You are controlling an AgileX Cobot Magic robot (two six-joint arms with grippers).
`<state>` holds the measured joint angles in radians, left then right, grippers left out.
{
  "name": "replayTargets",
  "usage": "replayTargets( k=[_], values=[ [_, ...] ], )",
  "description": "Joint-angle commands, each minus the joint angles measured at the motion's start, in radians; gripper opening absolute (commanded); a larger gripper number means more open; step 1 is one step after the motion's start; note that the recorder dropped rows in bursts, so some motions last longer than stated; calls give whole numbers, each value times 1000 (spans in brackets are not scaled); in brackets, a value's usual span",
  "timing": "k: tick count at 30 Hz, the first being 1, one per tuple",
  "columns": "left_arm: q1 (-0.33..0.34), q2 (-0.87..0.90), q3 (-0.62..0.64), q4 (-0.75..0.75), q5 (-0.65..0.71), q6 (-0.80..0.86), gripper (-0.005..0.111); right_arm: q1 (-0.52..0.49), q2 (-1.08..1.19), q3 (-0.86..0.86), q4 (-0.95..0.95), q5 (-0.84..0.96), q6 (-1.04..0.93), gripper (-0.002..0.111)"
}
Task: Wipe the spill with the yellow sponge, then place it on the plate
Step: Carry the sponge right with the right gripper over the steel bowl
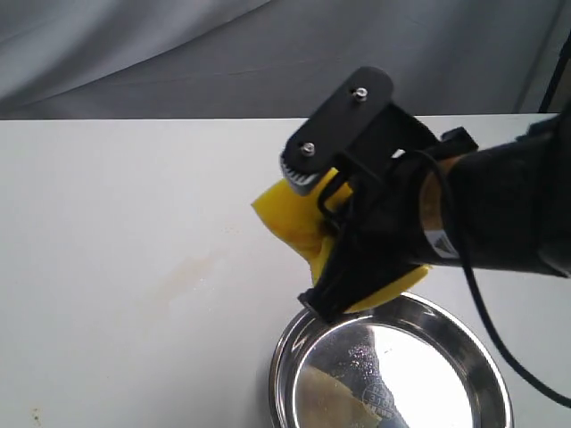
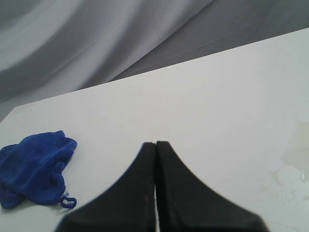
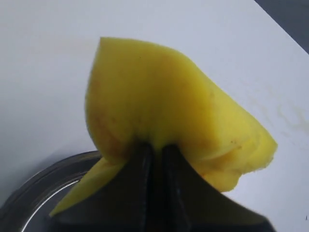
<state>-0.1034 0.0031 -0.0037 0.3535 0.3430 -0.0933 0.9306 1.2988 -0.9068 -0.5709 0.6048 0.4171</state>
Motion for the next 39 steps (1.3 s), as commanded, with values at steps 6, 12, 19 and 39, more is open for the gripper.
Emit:
replayTargets(
  k=[6,12,19,39],
  values=[
    [-6,-3,4,1,-4,-3,0,-3,-156,183,-103,-127,173,0],
    [-6,-3,4,1,-4,-3,0,-3,-165,279,-103,-222,175,0],
    [-6,-3,4,1,-4,-3,0,-3,-165,371,-103,-351,182,0],
    [-6,-3,4,1,-4,-3,0,-3,-165,398,-103,-407,188,0]
  ],
)
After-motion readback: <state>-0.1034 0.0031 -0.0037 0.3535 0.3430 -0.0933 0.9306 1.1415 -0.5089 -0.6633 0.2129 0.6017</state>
